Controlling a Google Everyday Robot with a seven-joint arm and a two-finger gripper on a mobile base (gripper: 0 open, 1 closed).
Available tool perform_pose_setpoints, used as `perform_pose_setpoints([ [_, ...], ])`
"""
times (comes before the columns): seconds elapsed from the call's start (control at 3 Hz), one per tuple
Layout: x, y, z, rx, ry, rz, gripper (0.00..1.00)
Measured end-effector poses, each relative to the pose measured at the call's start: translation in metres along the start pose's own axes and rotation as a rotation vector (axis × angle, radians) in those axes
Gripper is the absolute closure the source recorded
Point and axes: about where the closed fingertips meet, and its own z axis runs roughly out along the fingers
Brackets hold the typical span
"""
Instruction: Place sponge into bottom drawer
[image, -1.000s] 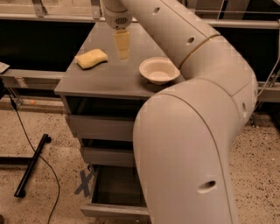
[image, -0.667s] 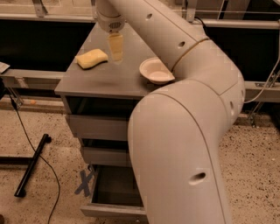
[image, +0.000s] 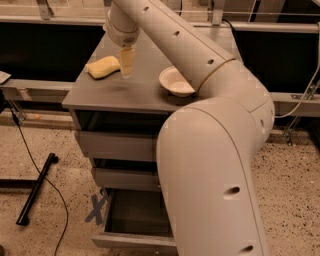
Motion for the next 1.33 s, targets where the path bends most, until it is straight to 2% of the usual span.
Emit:
perform_pose_setpoints([
  [0.33,-0.003,-0.004,0.008,0.022,-0.027,-0.015,0.0],
  [0.67,-0.006,-0.008,0.022,0.016,-0.008,-0.036,0.25],
  [1.0,-0.007,-0.009,0.03,0.012,0.003,-0.045,0.39],
  [1.33,-0.008,-0.009,0.035,0.005,0.01,-0.05,0.38],
])
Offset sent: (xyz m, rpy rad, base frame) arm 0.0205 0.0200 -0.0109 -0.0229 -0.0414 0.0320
